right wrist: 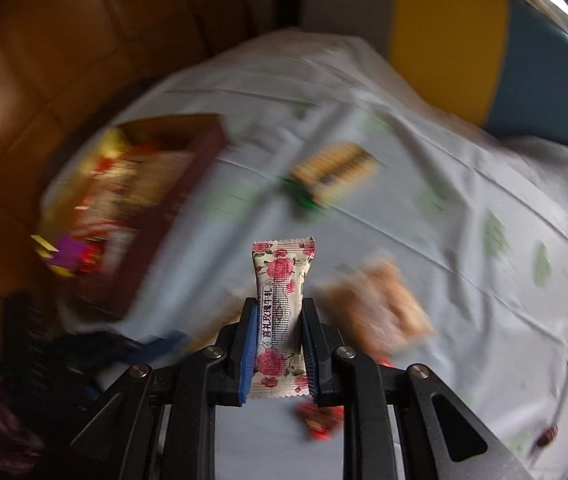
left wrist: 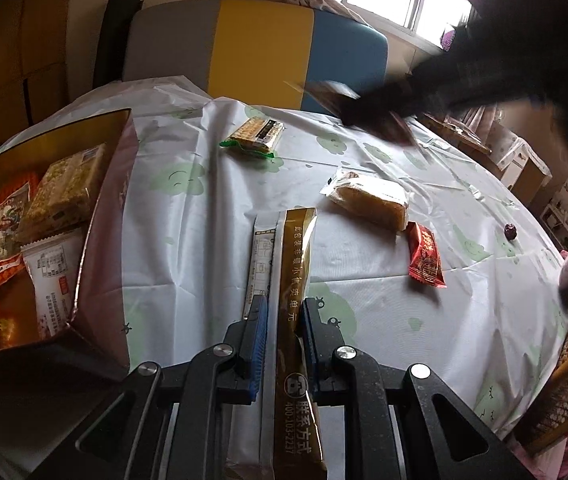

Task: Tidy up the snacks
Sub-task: 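Carry the rose-print candy into the gold tray and open the right gripper, then move the open right gripper to the clear crispy pastry bag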

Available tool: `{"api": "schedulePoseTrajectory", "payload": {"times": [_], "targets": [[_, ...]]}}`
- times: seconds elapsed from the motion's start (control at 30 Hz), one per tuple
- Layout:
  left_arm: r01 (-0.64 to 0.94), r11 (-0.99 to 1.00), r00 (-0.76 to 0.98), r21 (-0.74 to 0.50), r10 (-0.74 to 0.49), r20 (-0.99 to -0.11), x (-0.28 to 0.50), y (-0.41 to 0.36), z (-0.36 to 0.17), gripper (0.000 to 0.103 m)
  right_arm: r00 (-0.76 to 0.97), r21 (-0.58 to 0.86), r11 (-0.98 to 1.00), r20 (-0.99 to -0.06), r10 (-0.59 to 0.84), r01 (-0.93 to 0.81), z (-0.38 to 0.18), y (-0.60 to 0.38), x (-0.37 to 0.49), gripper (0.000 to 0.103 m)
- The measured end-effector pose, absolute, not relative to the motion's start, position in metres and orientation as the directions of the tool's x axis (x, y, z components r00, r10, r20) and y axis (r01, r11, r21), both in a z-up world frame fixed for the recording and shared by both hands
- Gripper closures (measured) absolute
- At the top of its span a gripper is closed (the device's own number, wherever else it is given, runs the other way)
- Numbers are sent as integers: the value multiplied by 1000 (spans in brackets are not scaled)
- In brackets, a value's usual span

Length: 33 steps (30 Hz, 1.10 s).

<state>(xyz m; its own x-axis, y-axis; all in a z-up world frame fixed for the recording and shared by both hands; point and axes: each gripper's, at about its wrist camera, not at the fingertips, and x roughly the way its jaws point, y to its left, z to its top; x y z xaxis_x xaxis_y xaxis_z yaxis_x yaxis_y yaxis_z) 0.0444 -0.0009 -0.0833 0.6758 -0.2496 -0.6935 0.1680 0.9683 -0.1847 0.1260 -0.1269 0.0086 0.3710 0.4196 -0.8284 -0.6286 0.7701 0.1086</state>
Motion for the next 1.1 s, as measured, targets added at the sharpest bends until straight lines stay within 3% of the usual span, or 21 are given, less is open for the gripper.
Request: {"api": "schedulePoseTrajectory", "payload": {"times": [0.33,0.43,0.5,0.57,0.83,1.1], "targets": [[168,964,680,-205,-264,-684,44,3,-85,86,160,218,526,-798,581,-822,46,-16,104,82],[173,964,681,-200,-264,-683,44,3,-85,85,109,231,469,-799,591,-852,46,14,100,76],[174,964,680,-202,-267,-683,43,4,-85,86,50,268,445,-810,585,-854,36,31,103,62],[173,964,679,-203,-266,-684,43,4,-85,85,48,265,451,-819,572,-852,29,40,105,62],[170,965,682,-200,-261,-683,42,4,-86,85,96,265,521,-818,567,-811,20,11,118,62],[170,967,682,-188,-253,-686,42,2,-86,85,198,265,668,-822,533,-696,6,-78,136,62]]}}
